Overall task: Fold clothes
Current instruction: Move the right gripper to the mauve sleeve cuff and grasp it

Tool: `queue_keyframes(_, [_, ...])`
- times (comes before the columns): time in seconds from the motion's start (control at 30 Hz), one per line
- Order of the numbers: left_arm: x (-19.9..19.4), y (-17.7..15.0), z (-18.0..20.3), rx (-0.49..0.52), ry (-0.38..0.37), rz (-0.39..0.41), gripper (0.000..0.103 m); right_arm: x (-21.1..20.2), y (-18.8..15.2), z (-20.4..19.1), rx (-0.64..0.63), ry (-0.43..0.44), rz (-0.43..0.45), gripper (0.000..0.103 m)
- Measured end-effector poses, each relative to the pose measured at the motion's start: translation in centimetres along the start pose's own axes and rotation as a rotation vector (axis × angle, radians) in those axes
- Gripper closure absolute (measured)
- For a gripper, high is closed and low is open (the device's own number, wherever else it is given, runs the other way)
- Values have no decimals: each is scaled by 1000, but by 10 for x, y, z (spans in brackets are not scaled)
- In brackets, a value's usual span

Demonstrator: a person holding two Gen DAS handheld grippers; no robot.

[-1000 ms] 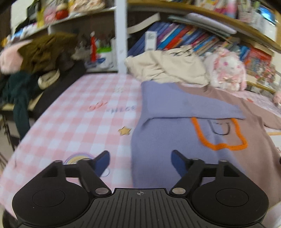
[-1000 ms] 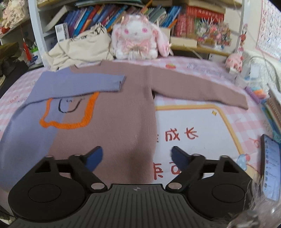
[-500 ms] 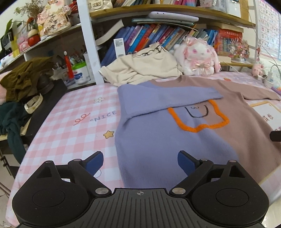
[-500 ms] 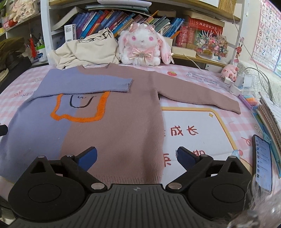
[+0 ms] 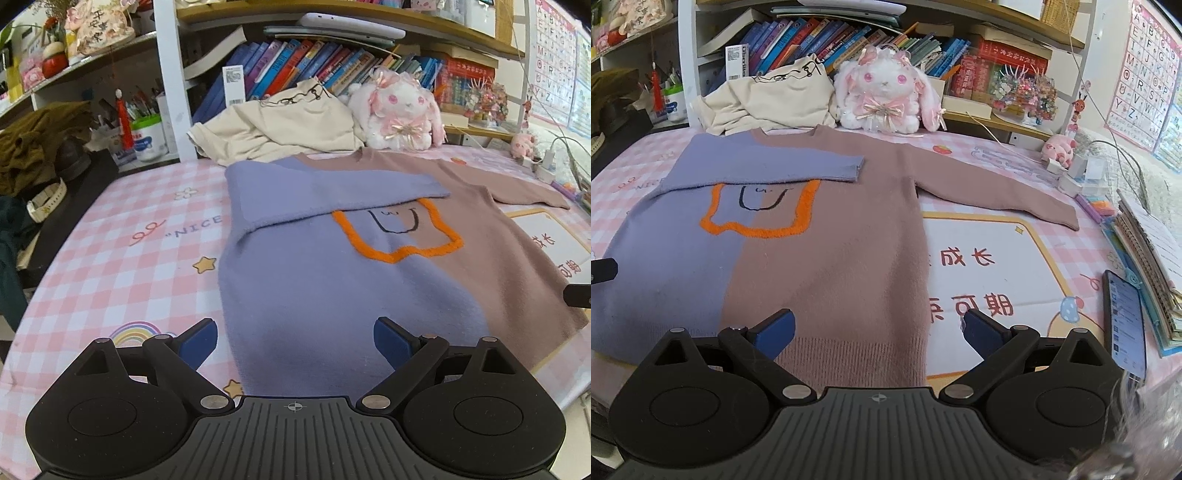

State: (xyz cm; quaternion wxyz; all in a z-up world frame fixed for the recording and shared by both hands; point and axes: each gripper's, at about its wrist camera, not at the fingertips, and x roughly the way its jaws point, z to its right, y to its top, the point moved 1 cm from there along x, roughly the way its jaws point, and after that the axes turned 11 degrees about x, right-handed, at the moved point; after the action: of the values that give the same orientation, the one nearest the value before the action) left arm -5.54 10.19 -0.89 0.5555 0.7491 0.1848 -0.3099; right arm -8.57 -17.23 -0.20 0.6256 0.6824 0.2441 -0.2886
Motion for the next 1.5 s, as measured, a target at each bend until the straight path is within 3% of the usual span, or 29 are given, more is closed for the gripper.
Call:
queue_keyframes(0.3, [10, 8, 13, 3, -22, -17, 9, 8, 1, 13, 9, 0, -21, 5])
queue_keyframes(0.53, [20, 22, 32, -13, 2, -39, 9, 25, 16, 34, -9, 31, -16, 5])
queue_keyframes(0.77, [32, 34, 51, -143, -14, -83, 9, 48, 40, 71, -31, 90, -18, 5])
queue_keyframes(0.93, [37, 39, 68, -236, 23, -104, 9, 65, 55, 103, -23, 121, -29, 4])
queue_keyframes(1.17, [35, 44, 92, -344, 93, -66, 9, 87, 72, 145, 5, 152, -44, 4])
queue_keyframes(1.5, [24, 43, 118, -395, 196, -88, 9, 116, 97, 195, 136, 165, -72, 4])
